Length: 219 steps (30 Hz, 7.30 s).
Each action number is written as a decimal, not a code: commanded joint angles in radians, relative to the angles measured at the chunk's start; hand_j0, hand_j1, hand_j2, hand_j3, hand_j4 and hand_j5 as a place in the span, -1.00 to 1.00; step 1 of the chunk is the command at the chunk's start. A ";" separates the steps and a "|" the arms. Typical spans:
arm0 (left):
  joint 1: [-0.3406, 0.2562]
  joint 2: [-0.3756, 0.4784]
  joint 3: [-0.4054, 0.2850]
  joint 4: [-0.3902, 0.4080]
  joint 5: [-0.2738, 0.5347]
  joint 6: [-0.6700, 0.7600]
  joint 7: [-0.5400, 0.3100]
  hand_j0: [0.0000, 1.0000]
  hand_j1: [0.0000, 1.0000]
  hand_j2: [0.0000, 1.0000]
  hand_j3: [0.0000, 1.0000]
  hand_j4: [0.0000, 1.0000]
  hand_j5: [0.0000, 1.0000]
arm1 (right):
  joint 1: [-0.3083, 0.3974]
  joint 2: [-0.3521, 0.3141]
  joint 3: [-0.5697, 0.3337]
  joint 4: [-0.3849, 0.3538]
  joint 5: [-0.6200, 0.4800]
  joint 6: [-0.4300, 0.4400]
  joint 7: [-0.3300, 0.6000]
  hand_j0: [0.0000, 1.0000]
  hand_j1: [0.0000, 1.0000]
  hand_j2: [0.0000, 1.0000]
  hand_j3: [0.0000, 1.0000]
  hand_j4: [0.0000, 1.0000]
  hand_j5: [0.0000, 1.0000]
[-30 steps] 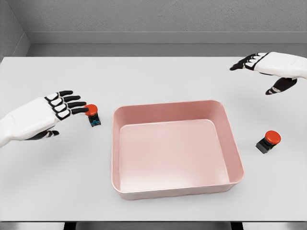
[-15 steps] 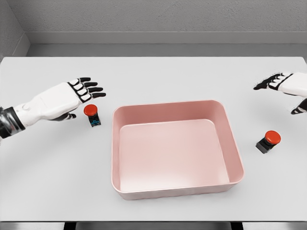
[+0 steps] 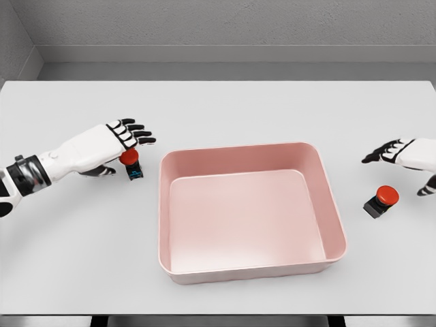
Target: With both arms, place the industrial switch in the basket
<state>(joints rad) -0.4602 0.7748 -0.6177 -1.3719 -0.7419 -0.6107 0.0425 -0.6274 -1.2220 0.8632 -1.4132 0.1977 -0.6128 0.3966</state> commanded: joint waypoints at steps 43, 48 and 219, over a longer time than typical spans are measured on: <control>0.005 0.012 -0.047 -0.030 0.015 0.000 0.010 0.62 0.62 0.62 0.62 0.62 0.62 | 0.092 0.010 0.000 -0.086 -0.006 0.002 -0.004 0.88 0.88 0.88 0.88 0.88 0.88; 0.003 0.026 -0.047 -0.029 0.015 0.000 0.010 0.09 0.09 0.09 0.09 0.09 0.09 | 0.090 0.007 -0.003 -0.095 -0.007 0.002 -0.004 0.78 0.78 0.78 0.78 0.78 0.78; -0.127 0.258 -0.096 -0.325 0.236 0.000 -0.072 1.00 1.00 1.00 1.00 1.00 1.00 | -0.075 0.219 -0.233 -0.236 -0.184 0.002 0.079 1.00 1.00 1.00 1.00 1.00 1.00</control>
<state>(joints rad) -0.5875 1.0318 -0.7141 -1.6961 -0.5128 -0.6110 -0.0297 -0.7010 -0.9642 0.6415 -1.6514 0.0211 -0.6134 0.4759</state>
